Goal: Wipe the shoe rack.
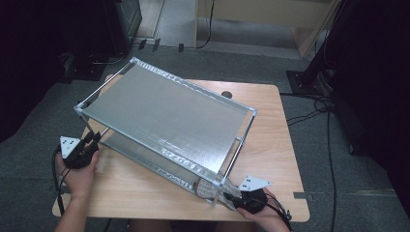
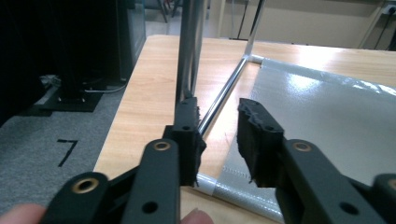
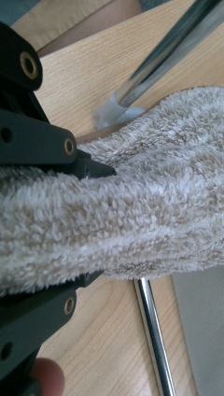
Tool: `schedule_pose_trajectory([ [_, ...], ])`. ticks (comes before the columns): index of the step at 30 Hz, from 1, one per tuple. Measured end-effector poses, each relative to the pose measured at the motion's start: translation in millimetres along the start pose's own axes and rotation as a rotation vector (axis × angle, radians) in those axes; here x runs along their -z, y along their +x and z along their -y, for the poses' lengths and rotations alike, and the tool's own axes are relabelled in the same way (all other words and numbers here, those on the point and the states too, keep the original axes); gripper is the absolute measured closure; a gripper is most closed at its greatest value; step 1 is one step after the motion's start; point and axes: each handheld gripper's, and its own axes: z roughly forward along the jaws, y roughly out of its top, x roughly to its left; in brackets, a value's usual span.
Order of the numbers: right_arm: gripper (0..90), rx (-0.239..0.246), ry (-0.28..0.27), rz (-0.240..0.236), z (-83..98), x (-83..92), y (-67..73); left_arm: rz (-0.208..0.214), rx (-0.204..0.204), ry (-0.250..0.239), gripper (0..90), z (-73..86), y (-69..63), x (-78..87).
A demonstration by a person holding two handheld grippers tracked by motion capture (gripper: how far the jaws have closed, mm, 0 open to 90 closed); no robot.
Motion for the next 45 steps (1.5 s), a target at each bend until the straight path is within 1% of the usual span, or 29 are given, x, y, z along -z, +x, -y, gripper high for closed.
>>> schedule_pose_trajectory([
  [3, 63.5, 0.009, 0.002, -0.001, -0.3, 0.0, -0.5, -0.047, 0.005, 0.007, 61.9, -6.7, -1.0, -8.0],
  [5, 63.5, 0.012, 0.003, -0.002, -0.2, 0.0, -0.6, -0.096, 0.02, 0.016, 60.4, -13.7, -0.2, -12.5],
  [6, 63.6, 0.012, 0.002, -0.003, -0.1, 0.1, -0.6, -0.1, 0.032, 0.007, 60.0, -17.2, 0.7, -13.7],
  [7, 63.6, 0.011, 0.001, -0.002, 0.1, 0.1, -0.6, -0.1, 0.039, 0.001, 59.3, -20.9, 1.2, -15.3],
  [9, 63.6, 0.011, 0.002, -0.004, 0.2, 0.2, -0.6, -0.097, 0.012, 0.011, 60.0, -28.5, 1.1, -20.2],
  [11, 63.6, 0.016, 0.002, -0.006, 0.2, 0.2, -1.1, -0.087, -0.009, 0.029, 66.1, -33.5, 1.3, -23.7],
  [12, 63.6, 0.019, 0.002, -0.005, 0.1, 0.1, -1.3, -0.093, -0.027, 0.04, 69.6, -35.5, 1.9, -25.0],
  [13, 63.7, 0.021, 0.004, -0.003, -0.1, 0.2, -1.2, -0.091, -0.033, 0.059, 75.7, -37.4, 2.7, -25.8],
  [14, 63.7, 0.024, 0.008, 0.003, -0.3, 0.4, -1.0, -0.085, -0.035, 0.066, 80.0, -38.1, 3.2, -25.7],
  [16, 63.7, 0.029, 0.011, 0.009, -0.4, 0.6, -1.2, -0.075, -0.052, 0.075, 80.9, -38.0, 4.0, -23.8],
  [18, 63.9, 0.036, 0.013, 0.015, -0.5, 1.1, -3.3, -0.06, -0.032, 0.074, 80.6, -37.1, 5.5, -20.9],
  [20, 64.0, 0.031, 0.015, 0.021, -0.5, 1.6, -6.0, -0.054, -0.025, 0.069, 80.5, -34.9, 6.2, -16.5],
  [23, 64.2, 0.019, 0.017, 0.031, -1.4, 2.1, -13.5, -0.048, -0.003, 0.058, 80.1, -30.9, 6.8, -8.8],
  [25, 64.3, 0.007, 0.015, 0.042, -2.3, 1.9, -20.3, -0.044, 0.021, 0.049, 79.7, -28.1, 6.0, -3.5],
  [26, 64.3, -0.005, 0.014, 0.047, -3.0, 1.8, -23.6, -0.047, 0.025, 0.049, 79.5, -26.9, 5.2, -0.7],
  [28, 64.4, -0.011, 0.009, 0.052, -4.3, 1.0, -31.8, -0.058, 0.032, 0.05, 79.4, -25.6, 1.8, 3.8],
  [29, 64.5, -0.02, 0.01, 0.056, -5.1, 0.7, -34.7, -0.062, 0.026, 0.06, 79.5, -25.2, -0.4, 7.6],
  [31, 64.6, -0.037, 0.009, 0.079, -8.0, -0.6, -43.7, -0.064, 0.034, 0.06, 79.5, -23.0, -3.4, 13.7],
  [33, 64.7, -0.055, 0.009, 0.1, -11.0, -2.2, -52.2, -0.064, 0.055, 0.056, 79.1, -20.2, -5.7, 20.2],
  [34, 64.7, -0.073, 0.01, 0.114, -12.7, -3.0, -56.2, -0.069, 0.071, 0.053, 78.9, -18.7, -7.5, 23.7],
  [36, 64.8, -0.089, 0.007, 0.141, -16.0, -4.3, -65.4, -0.09, 0.11, 0.049, 78.4, -15.6, -11.9, 31.2],
  [37, 64.9, -0.108, -0.002, 0.155, -17.1, -4.7, -69.6, -0.099, 0.143, 0.045, 77.9, -14.2, -14.9, 34.7],
  [38, 64.9, -0.123, -0.011, 0.182, -17.9, -4.2, -72.7, -0.105, 0.171, 0.044, 77.2, -13.0, -17.7, 38.3],
  [40, 64.8, -0.168, -0.038, 0.246, -18.8, -0.1, -75.9, -0.141, 0.22, 0.044, 76.1, -10.2, -26.0, 46.2],
  [41, 64.7, -0.21, -0.066, 0.283, -18.2, 4.9, -76.4, -0.149, 0.227, 0.044, 75.7, -9.3, -28.7, 48.5],
  [42, 64.6, -0.233, -0.078, 0.301, -17.4, 8.2, -76.2, -0.161, 0.232, 0.042, 75.7, -8.0, -32.2, 51.0],
  [43, 64.5, -0.267, -0.089, 0.327, -16.1, 13.3, -74.3, -0.171, 0.234, 0.038, 75.6, -6.6, -35.3, 53.2],
  [45, 64.1, -0.291, -0.106, 0.391, -11.7, 24.3, -67.4, -0.186, 0.235, 0.036, 75.8, -4.5, -41.3, 56.9],
])
